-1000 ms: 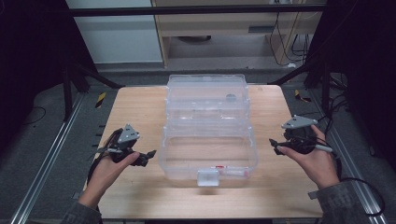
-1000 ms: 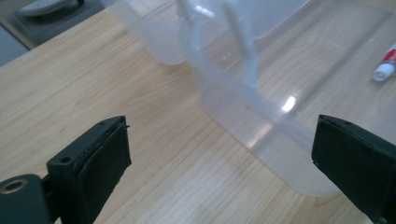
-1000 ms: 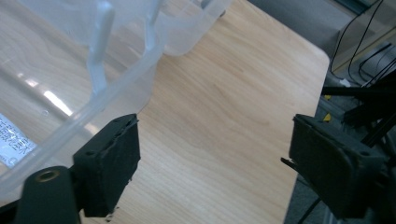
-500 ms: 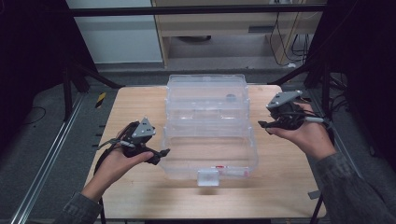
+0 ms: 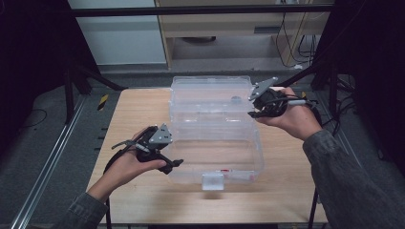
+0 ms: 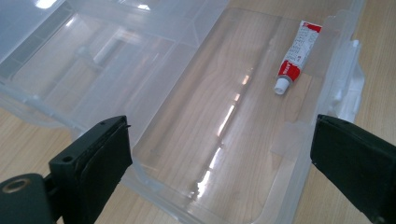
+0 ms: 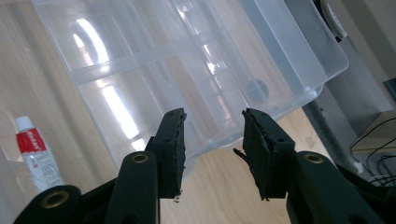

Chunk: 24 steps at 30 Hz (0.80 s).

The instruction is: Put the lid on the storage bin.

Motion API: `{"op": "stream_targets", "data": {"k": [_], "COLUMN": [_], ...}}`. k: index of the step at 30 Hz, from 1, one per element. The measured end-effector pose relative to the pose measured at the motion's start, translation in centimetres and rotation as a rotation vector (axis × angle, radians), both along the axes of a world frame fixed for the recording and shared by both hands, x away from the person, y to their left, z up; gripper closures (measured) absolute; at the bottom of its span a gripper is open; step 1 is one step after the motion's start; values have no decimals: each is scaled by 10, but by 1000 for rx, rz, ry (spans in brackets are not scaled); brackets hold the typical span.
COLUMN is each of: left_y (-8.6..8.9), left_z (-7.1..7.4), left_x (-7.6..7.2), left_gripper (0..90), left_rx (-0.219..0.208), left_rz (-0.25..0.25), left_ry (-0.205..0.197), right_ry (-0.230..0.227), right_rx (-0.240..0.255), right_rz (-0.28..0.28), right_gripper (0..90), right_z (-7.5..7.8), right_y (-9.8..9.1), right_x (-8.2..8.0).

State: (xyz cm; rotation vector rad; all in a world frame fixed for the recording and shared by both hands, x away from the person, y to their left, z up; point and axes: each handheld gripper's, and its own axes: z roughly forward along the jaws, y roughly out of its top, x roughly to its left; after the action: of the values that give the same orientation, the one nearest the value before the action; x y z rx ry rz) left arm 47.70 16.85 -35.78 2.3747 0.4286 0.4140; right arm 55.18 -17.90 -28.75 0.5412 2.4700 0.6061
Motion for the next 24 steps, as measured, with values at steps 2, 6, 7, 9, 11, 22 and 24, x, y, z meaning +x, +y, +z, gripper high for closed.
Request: {"op": "stream_targets", "data": {"k": [2, 6, 7, 9, 11, 22, 24], "left_y": [-3, -6, -7, -7, -7, -6, -6], "left_z": [0, -1, -1, 0, -1, -2, -2], "left_x": [0, 1, 0, 0, 1, 0, 0], "left_gripper": [42, 45, 47, 47, 47, 48, 48], "left_rx": [15, 47, 45, 48, 49, 57, 55], "left_rz": [-11, -29, -30, -28, -22, -28, -32], "left_ry": [13, -3, -6, -13, -8, -9, -12], "right_ry": [13, 26, 26, 29, 36, 89, 89], "right_rx": [-27, -65, -76, -87, -123, -213, -216], "right_rz": [27, 59, 67, 78, 107, 185, 192], "right_gripper": [578, 581, 587, 590, 610, 686, 688], "right_z": [1, -1, -2, -3, -6, -8, -9], "right_y": [8, 19, 22, 25, 33, 35, 35], "right_x": [7, 16, 18, 19, 25, 41, 42]}}
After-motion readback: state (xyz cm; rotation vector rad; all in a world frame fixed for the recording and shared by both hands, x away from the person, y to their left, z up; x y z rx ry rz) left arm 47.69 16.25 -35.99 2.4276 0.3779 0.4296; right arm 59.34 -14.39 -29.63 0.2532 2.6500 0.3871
